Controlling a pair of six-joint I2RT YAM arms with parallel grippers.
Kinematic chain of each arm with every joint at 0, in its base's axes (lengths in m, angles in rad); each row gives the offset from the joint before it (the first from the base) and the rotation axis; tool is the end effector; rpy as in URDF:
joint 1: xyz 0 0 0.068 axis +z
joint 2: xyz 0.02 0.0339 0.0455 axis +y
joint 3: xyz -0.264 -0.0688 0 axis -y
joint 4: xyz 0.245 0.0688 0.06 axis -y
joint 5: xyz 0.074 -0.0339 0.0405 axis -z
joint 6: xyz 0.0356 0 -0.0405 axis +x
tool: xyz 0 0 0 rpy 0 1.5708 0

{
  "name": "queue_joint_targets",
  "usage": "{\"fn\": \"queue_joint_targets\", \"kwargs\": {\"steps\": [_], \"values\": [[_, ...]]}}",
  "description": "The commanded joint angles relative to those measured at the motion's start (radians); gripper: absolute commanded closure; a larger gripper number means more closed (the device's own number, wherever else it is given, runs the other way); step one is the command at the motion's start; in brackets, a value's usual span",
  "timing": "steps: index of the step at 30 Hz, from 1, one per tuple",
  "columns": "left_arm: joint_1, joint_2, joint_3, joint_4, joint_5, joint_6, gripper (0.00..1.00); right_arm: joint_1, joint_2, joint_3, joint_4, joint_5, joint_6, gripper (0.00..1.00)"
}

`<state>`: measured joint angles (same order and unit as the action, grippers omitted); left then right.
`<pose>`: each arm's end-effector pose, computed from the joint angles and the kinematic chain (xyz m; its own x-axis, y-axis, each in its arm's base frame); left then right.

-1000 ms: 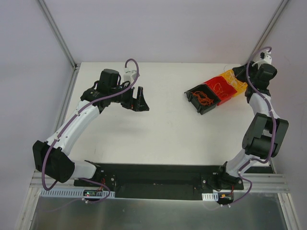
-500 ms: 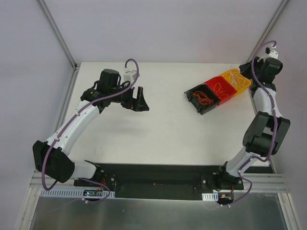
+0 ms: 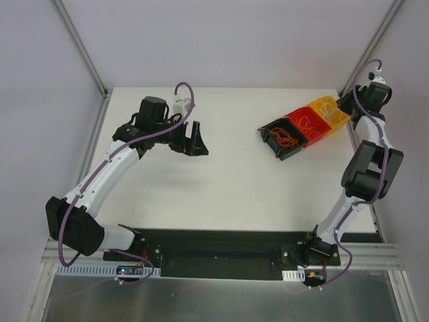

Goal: Untangle the cables

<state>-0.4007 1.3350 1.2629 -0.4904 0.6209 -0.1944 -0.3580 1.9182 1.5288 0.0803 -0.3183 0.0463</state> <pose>0.2627 -0.1338 0.3575 -0.6306 0.0965 -0.7701 0.6610 0.5867 -0.4678 0.4366 -0.1515 0.2914 -0.2821 0.1525 -0.9472 0.0667 0.9880 0.1392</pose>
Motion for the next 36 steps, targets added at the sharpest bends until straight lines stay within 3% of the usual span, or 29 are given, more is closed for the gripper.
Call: {"fn": "queue_joint_targets", "kwargs": {"steps": [1,10,18,21,25,33,36], "values": [[-0.01,-0.003,-0.002,0.024,0.011,0.001,0.16,-0.006,0.088,0.111,-0.034,0.036,-0.039,1.0],[-0.01,-0.003,0.0,0.024,0.007,0.003,0.16,0.002,0.266,0.289,-0.143,0.096,-0.023,0.98],[-0.01,-0.007,-0.003,0.023,0.003,0.003,0.16,0.019,0.245,0.355,-0.259,0.142,-0.017,0.73],[-0.012,-0.01,-0.002,0.023,0.005,0.0,0.16,0.034,0.208,0.387,-0.333,0.195,-0.04,0.56],[-0.012,-0.011,-0.002,0.024,0.002,0.001,0.16,0.054,0.136,0.393,-0.358,0.226,-0.083,0.4],[-0.01,-0.007,-0.007,0.024,-0.018,0.006,0.16,0.093,0.032,0.473,-0.5,0.294,-0.071,0.29],[-0.012,-0.002,-0.007,0.023,-0.016,0.009,0.16,0.123,-0.051,0.42,-0.548,0.305,-0.007,0.28]]}}
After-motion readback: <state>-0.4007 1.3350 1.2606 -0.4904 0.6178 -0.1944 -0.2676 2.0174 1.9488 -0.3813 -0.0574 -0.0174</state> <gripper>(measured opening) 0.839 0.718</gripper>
